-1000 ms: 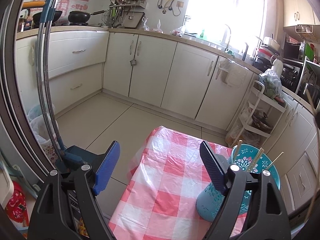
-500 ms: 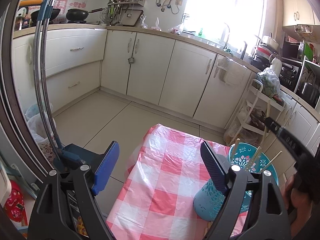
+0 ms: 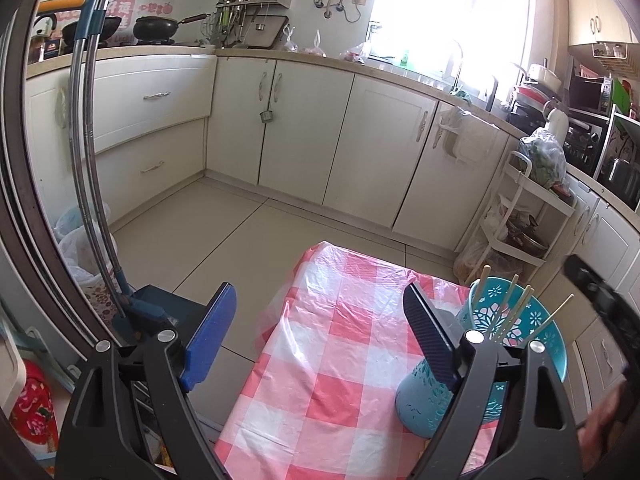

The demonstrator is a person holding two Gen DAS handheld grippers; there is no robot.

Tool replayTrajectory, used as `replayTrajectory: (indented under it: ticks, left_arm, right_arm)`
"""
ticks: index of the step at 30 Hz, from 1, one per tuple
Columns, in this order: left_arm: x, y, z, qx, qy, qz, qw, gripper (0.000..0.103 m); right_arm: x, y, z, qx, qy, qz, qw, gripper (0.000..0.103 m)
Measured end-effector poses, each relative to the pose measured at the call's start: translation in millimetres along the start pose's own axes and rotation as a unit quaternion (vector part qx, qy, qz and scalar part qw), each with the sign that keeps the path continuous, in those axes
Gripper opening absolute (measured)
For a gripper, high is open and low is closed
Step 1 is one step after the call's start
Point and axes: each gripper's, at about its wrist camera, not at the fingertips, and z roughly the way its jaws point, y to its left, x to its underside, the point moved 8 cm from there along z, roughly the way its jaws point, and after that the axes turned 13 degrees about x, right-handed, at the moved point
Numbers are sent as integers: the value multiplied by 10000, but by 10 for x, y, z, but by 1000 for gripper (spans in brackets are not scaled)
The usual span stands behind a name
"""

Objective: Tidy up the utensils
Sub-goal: 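Move both open tools back down to the sticks beside the basket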

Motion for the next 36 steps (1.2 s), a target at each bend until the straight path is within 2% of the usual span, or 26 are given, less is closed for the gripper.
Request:
replayTrajectory:
  ticks: [3,5,8,11,14,20,36]
  left_arm:
    - [-9,26,-13,-16,-8,-38,10000,82]
    - [-11,42,-22,-30,-10,-58,10000,83]
    - [-5,50,-31,-34,6,-72,10000,84]
    - [9,53,-46,-45,14,-40,10000,85]
    - [39,54,-50,-84,42,25,10000,85]
    - [50,128,-39,-145,109,-6,9998,86]
    - [70,79,-14,-93,165,55,9998,86]
  right_arm:
    - [113,-54,-330,-113,-47,53,9999,6]
    - [354,-77,-501,-150,123,-13,9998,6]
    - [924,-86,-563,-65,722,-308,9969,6]
    - [1539,-139,-419,8,1539,-420,9872,6]
    - [1871,-201,-213,86,2018,-285,9790,6]
    - [2071,-200,122,143,2367,-66,9715,6]
    - [2091,-145,222,104,2388,-102,9710,6]
